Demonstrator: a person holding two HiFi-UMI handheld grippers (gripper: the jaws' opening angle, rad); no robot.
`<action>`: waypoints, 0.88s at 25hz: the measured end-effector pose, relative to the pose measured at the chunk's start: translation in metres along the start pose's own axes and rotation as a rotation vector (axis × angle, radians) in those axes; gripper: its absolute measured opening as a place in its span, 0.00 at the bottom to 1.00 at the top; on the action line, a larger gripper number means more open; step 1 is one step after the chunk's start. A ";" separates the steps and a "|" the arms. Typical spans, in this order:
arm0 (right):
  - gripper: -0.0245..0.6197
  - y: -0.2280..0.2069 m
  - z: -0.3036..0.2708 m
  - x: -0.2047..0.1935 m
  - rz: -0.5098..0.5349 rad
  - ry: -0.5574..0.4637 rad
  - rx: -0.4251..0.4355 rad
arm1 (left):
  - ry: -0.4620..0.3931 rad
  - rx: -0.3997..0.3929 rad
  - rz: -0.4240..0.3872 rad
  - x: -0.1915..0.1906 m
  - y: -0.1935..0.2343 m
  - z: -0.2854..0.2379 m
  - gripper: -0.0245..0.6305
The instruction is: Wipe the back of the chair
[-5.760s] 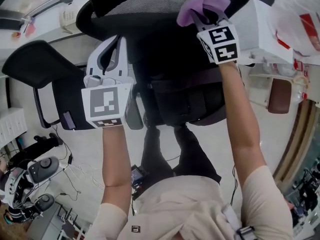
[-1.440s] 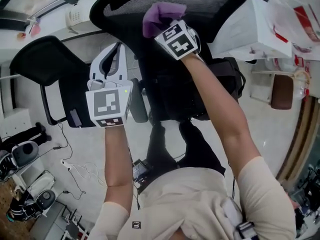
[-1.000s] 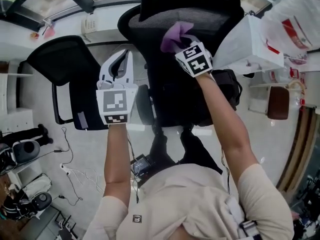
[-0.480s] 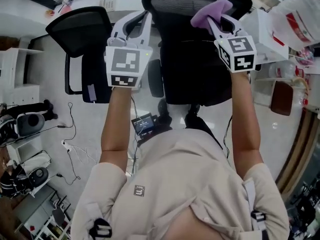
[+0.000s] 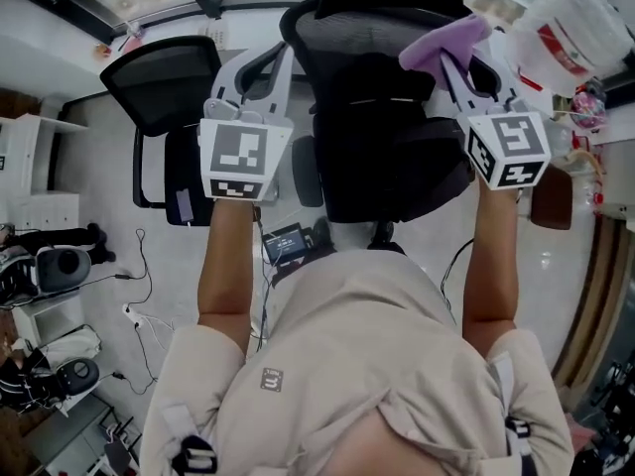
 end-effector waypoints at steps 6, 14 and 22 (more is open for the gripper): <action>0.12 0.000 0.040 0.015 0.013 -0.022 -0.045 | -0.039 -0.004 0.002 0.016 -0.003 0.019 0.05; 0.11 0.011 0.075 0.018 0.040 0.000 -0.078 | -0.069 -0.032 0.012 0.023 -0.014 0.036 0.05; 0.11 0.016 0.088 0.020 0.037 0.007 -0.101 | -0.086 -0.054 0.006 0.028 -0.016 0.041 0.05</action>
Point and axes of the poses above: the fingertips, and each gripper's own axes: z backward along the fingers, y to its left, x out of its top, the point moved 9 cm from there along z, backward along the fingers, and after that the axes turned 4 degrees about z, right-handed, at the moved point
